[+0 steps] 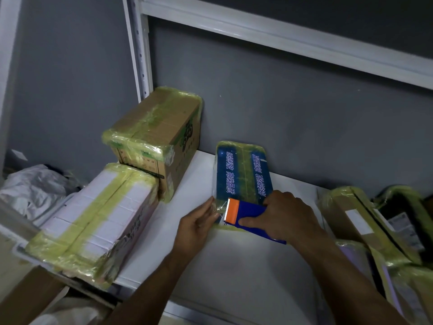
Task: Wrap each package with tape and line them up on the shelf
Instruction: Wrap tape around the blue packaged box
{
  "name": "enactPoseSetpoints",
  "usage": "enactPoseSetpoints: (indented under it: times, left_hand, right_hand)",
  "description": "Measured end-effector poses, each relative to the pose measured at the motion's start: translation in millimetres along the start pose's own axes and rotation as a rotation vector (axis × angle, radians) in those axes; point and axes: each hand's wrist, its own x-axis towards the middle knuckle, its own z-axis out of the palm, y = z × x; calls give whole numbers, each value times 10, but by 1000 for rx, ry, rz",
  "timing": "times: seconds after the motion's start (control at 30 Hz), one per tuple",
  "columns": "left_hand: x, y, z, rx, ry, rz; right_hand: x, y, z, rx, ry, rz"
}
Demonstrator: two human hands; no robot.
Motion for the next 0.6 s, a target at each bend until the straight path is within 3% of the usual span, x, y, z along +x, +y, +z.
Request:
enactPoseSetpoints:
  times: [0.17,0.3,0.6]
  left_hand:
    - [230,76,-266,332,-190,248]
    - [289,191,-284,616,-183,432]
    - [323,266,-298,705,-254,390]
  right_hand:
    - [-9,34,44,19,23,-19]
    - [-33,63,73,30,43,-20]
    - [-116,339,-79,184,-42,-13]
